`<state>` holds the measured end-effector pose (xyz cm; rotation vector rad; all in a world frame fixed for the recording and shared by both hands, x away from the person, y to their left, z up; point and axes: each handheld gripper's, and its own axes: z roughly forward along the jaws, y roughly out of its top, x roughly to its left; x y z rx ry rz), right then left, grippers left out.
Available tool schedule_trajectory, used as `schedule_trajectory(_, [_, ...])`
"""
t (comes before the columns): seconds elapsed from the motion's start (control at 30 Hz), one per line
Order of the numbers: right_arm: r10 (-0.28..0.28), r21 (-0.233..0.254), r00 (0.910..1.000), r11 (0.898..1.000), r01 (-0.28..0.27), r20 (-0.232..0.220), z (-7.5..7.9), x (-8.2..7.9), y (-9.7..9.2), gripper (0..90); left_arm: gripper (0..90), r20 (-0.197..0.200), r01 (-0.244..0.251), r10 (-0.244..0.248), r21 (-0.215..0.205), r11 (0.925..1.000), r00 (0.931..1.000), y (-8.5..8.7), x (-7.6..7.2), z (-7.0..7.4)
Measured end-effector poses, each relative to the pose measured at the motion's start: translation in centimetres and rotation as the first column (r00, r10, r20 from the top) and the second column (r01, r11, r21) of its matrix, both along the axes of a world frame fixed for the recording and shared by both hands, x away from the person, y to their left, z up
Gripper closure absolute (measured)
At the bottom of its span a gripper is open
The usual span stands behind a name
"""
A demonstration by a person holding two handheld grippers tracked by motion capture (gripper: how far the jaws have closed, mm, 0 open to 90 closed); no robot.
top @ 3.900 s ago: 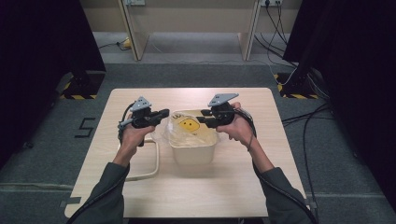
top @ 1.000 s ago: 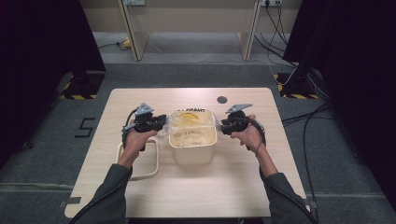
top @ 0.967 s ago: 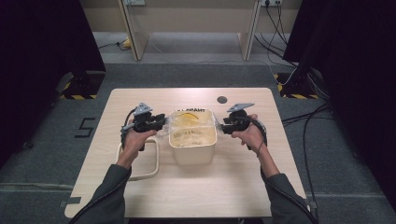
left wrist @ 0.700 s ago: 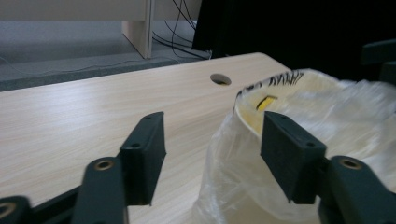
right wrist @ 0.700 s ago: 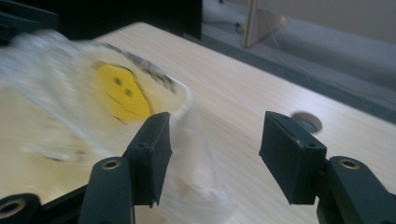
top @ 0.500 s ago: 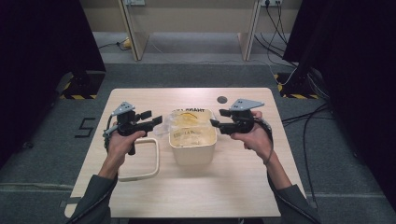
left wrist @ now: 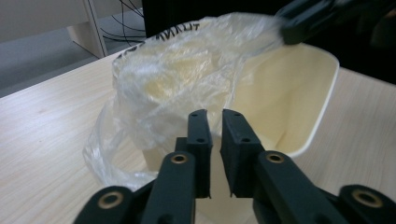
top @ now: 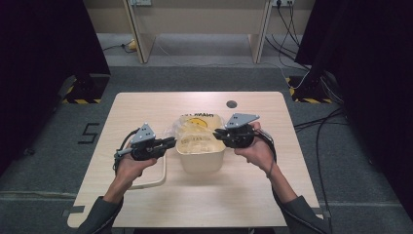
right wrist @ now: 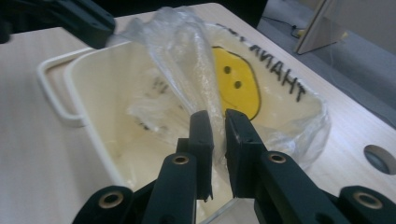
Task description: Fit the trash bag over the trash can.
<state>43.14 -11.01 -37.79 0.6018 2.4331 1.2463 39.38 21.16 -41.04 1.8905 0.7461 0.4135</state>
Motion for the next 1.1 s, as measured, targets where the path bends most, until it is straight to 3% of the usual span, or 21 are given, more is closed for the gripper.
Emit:
schedule_trajectory(0.1, [0.02,0.006,0.9996,1.0,-0.02,-0.022,-0.1,-1.4,-0.5,82.6,86.9,-0.002,0.017,-0.017,0.011,0.9998,0.9999,0.0,-0.4,-0.6])
schedule_trajectory(0.23, [0.043,0.073,0.9971,0.997,-0.039,-0.062,-0.4,-2.5,-1.1,82.3,87.7,0.003,0.028,-0.028,0.01,0.9996,0.9996,-0.1,-0.6,-0.8])
schedule_trajectory(0.37, [0.064,0.077,0.996,0.995,-0.059,-0.063,-0.4,-3.5,-1.7,81.7,85.5,0.016,0.019,-0.019,0.008,0.9998,0.9997,0.3,-0.7,-0.8])
schedule_trajectory(0.47, [0.051,0.126,0.9955,0.991,-0.041,-0.08,-0.4,-3.7,-2.1,73.1,69.6,0.029,0.004,-0.004,0.006,1.0,0.9996,0.5,-0.8,-0.8])
schedule_trajectory(0.53, [0.035,0.151,0.9966,0.988,-0.023,-0.075,-0.2,-3.7,-2.5,64.9,58.9,0.049,-0.004,0.002,0.039,0.9992,0.9988,0.5,-1.0,-0.7])
schedule_trajectory(0.67, [-0.004,0.188,0.9987,0.982,0.014,-0.05,0.6,-3.7,-3.6,49.7,53.7,0.08,-0.01,0.004,0.071,0.9974,0.9968,0.7,-1.1,-0.6])
schedule_trajectory(0.73, [-0.037,0.2,0.9977,0.979,0.048,-0.056,0.9,-3.4,-4.6,47.1,52.9,0.085,-0.022,0.015,0.088,0.9959,0.9963,0.7,-0.8,-0.8])
schedule_trajectory(0.83, [-0.077,0.185,0.9964,0.979,0.082,-0.036,0.8,-3.1,-5.9,43.0,53.7,0.085,-0.031,0.022,0.101,0.9944,0.9962,0.6,-0.4,-1.2])
schedule_trajectory(0.97, [-0.102,0.113,0.9941,0.988,0.105,-0.038,-0.7,-2.8,-6.6,37.1,56.1,0.094,-0.03,0.018,0.13,0.991,0.9954,0.2,0.6,-1.8])
schedule_trajectory(1.03, [-0.103,0.083,0.9937,0.991,0.106,-0.045,-1.7,-2.5,-6.2,34.6,61.9,0.098,-0.018,0.003,0.145,0.9892,0.9952,0.0,0.8,-1.9])
schedule_trajectory(1.1, [-0.093,0.045,0.9954,0.995,0.094,-0.022,-2.4,-2.1,-5.6,35.6,70.5,0.091,0.001,-0.016,0.159,0.9872,0.9957,-0.1,0.9,-2.1])
